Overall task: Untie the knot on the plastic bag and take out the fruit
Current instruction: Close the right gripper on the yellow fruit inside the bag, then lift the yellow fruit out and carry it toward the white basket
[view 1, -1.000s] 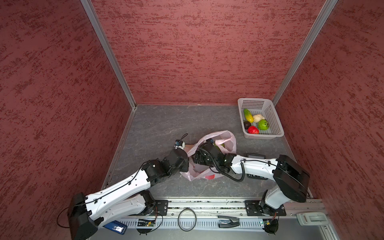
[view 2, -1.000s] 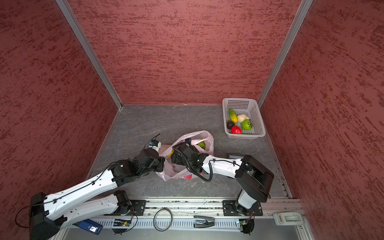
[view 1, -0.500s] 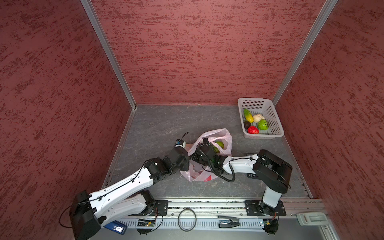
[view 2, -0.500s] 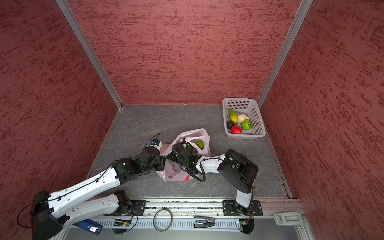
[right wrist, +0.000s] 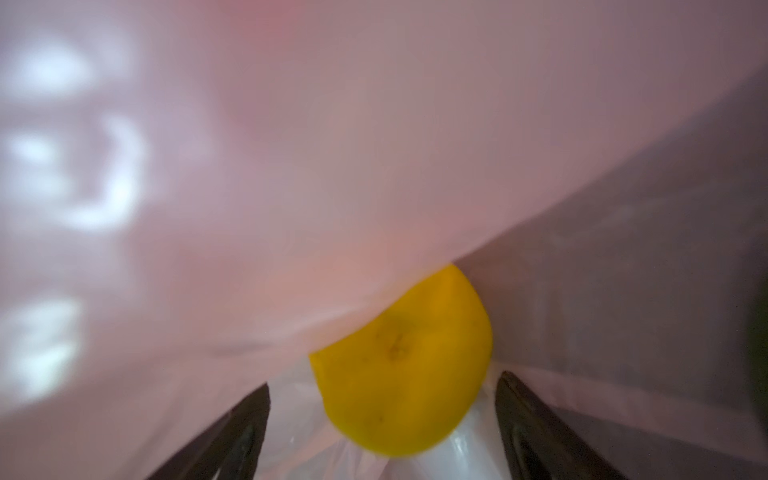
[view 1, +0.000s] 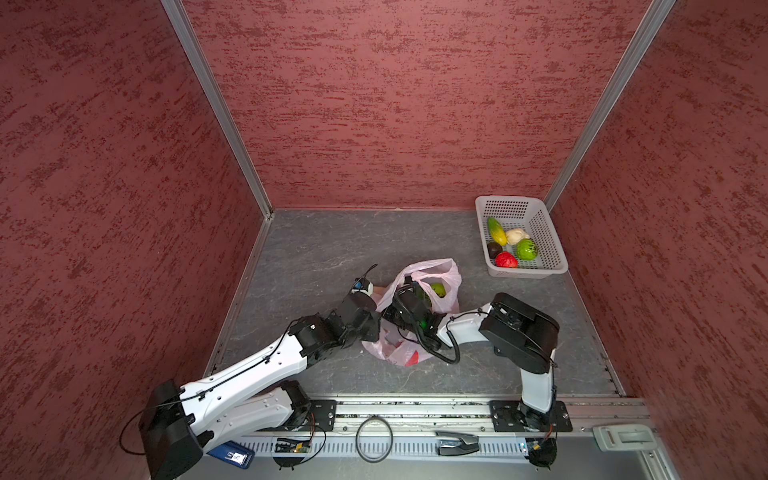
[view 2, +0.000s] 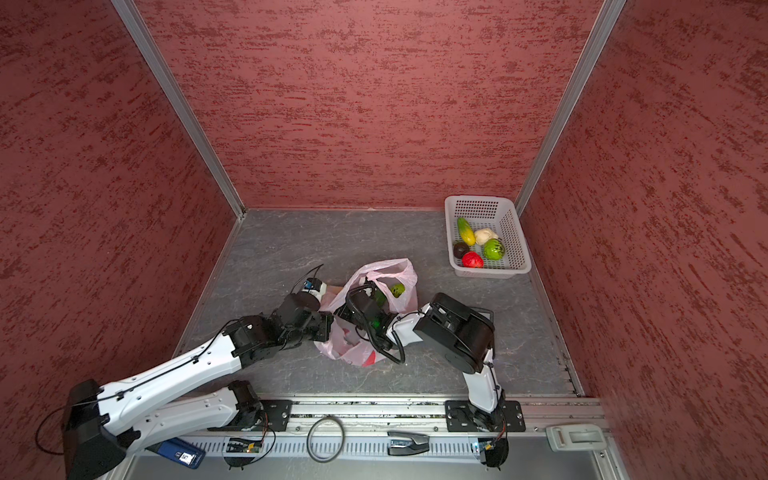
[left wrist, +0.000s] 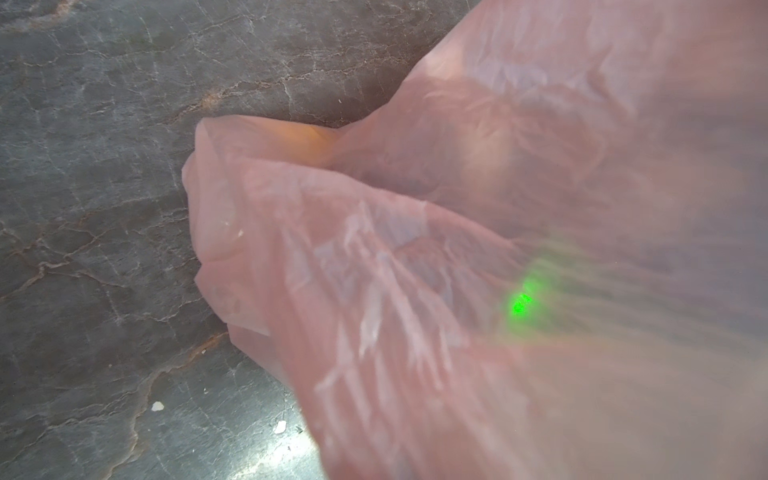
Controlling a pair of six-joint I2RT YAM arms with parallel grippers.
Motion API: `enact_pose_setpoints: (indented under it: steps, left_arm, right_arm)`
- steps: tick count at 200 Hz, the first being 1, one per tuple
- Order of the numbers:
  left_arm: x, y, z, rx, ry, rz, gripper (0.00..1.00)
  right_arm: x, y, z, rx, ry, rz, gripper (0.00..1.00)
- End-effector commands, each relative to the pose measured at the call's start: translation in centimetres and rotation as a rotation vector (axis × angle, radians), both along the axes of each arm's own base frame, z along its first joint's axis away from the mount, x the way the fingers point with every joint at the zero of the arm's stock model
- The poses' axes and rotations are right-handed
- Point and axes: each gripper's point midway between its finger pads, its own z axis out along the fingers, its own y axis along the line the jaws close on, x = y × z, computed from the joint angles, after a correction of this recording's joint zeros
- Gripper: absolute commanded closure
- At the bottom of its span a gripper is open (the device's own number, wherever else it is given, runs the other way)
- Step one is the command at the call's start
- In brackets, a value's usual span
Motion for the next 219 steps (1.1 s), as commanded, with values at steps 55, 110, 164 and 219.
enact_pose_setpoints:
  steps: [55,110,164,219]
  left_arm:
    - [-0.3,-0.7,-0.2,-0.021,0.014,-0.038,1.0]
    - [-0.5,0.0,0.0,-0.012,0.011,-0.025,1.0]
    - [-0.2,1.4,-0.1,-0.016,0.007,0.022,1.0]
    - [0.2,1.3,0.0,-0.023,0.001,0.016,1.0]
  right_arm:
    - [3.3,0.8,0.8,0.107,-0.043,-0.082,0.2]
    - [3.2,-0.3,0.0,0.117,-0.032,-0.109,0.45]
    - [1.9,-2.2,0.5,0.116,-0.019,-0.121,0.58]
    - [0.7,-4.2,1.5,0.109,-0.008,-0.138,0.62]
